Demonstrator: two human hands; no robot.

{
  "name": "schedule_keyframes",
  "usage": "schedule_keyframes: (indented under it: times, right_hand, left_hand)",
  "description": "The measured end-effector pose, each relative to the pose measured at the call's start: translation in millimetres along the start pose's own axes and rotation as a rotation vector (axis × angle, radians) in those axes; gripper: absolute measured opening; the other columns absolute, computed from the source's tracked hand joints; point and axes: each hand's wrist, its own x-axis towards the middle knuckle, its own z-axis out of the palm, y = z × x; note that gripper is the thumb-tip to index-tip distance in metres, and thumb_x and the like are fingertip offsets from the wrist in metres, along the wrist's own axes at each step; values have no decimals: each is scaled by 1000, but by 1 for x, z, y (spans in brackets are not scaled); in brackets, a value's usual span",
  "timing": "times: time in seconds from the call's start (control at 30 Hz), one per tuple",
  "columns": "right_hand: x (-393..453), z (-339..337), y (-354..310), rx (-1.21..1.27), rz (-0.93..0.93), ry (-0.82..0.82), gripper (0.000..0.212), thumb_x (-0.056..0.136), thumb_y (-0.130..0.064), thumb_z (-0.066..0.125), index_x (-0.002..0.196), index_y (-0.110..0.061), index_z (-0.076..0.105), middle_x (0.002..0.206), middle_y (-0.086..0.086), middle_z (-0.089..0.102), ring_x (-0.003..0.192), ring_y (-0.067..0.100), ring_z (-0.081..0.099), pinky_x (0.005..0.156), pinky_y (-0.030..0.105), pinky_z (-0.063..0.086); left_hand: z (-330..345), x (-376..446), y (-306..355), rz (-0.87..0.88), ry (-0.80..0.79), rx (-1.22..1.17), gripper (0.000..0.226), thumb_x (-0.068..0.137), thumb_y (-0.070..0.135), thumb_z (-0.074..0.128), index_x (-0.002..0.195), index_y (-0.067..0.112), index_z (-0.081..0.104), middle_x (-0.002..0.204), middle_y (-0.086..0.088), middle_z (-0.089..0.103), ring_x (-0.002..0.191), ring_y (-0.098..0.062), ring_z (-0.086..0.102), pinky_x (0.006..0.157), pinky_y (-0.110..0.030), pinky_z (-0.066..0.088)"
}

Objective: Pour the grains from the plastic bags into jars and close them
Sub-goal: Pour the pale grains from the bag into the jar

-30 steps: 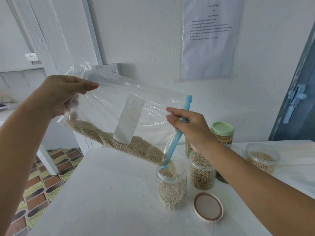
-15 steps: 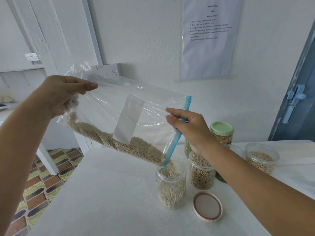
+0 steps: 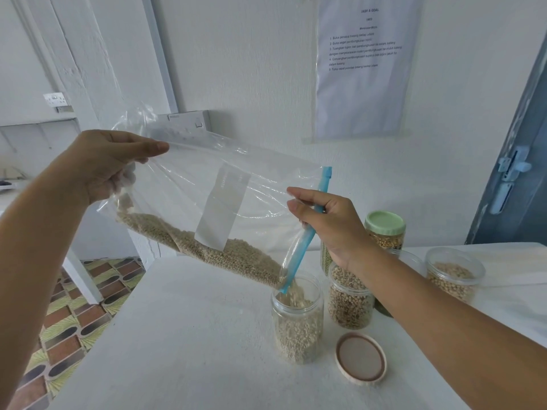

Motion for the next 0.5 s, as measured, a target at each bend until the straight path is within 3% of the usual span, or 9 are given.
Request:
schedule_keyframes:
  times: [0.2,0.37,0.5]
  right_hand:
    - [0,-3,1,-5,2,7,29,92,-13,76,121,-19,77,92,-12,69,68,-2,59,79,17,50]
    - [-1,-4,2,-7,9,6,30,93,-14,76,122,-18,77,94,-11,68,69,-3,60,80,17,50]
    - [0,-4,2,-18,1,13,29,93,-14,76,122,-18,77,95,-12,68,68,-3,59,79,16,50]
  left_hand:
    - [2,1,-2,19,-7,29,65,31,55,101,82,20,83,70,1,61,48,-10,39,48,-20,30]
    - [4,1,-3,7,-9,18,48,45,47,98,83,21,83,72,1,59,49,-10,37,46,-20,29]
    - [4,1,-4,24,-21,7,62,38,48,104,87,17,83,71,-1,57,47,-9,33,41,-19,26]
